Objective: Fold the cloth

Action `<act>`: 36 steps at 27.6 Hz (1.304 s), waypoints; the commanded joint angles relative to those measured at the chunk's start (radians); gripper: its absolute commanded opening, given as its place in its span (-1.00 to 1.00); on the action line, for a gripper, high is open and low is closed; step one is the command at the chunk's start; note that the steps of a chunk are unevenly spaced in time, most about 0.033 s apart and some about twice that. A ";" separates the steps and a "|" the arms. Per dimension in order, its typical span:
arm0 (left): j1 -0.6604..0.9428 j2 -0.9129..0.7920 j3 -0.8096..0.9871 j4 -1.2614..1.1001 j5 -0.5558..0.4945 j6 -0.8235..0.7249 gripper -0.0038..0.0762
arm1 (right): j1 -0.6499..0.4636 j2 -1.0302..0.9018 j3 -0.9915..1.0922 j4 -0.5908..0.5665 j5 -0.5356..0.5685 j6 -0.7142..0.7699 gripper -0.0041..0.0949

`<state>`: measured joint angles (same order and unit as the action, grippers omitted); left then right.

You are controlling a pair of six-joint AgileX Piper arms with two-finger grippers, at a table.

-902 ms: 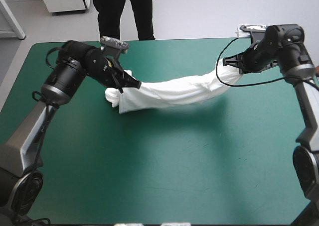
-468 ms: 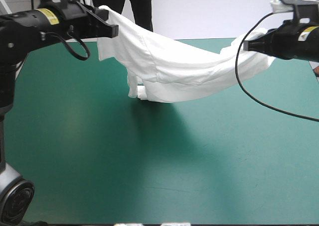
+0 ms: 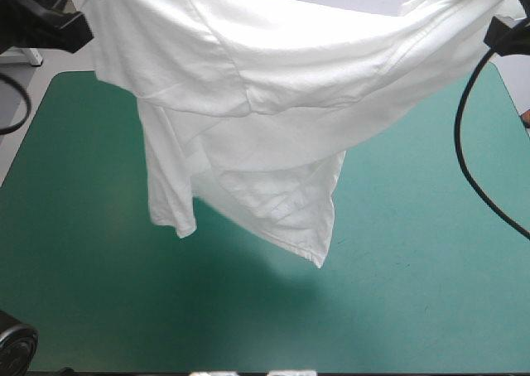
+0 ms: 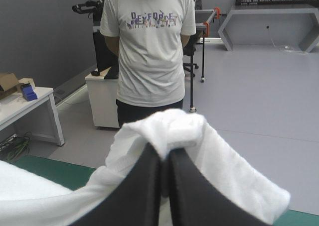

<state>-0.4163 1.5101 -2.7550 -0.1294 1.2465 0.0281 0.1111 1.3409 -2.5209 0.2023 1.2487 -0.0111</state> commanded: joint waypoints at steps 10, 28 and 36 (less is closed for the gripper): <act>0.001 0.008 0.147 -0.006 0.041 -0.001 -0.93 | 0.001 -0.012 0.224 -0.003 -0.001 0.019 -0.94; 0.007 0.291 0.783 0.234 -0.170 -0.046 -0.93 | 0.001 0.307 0.791 -0.006 -0.321 -0.003 -0.94; 0.123 0.496 0.783 0.235 -0.260 -0.100 -0.93 | -0.029 0.547 0.780 0.007 -0.410 0.011 -0.94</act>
<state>-0.3121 2.0417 -1.9451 0.0997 1.0515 -0.0583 0.1039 1.9019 -1.7084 0.1928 0.8970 0.0000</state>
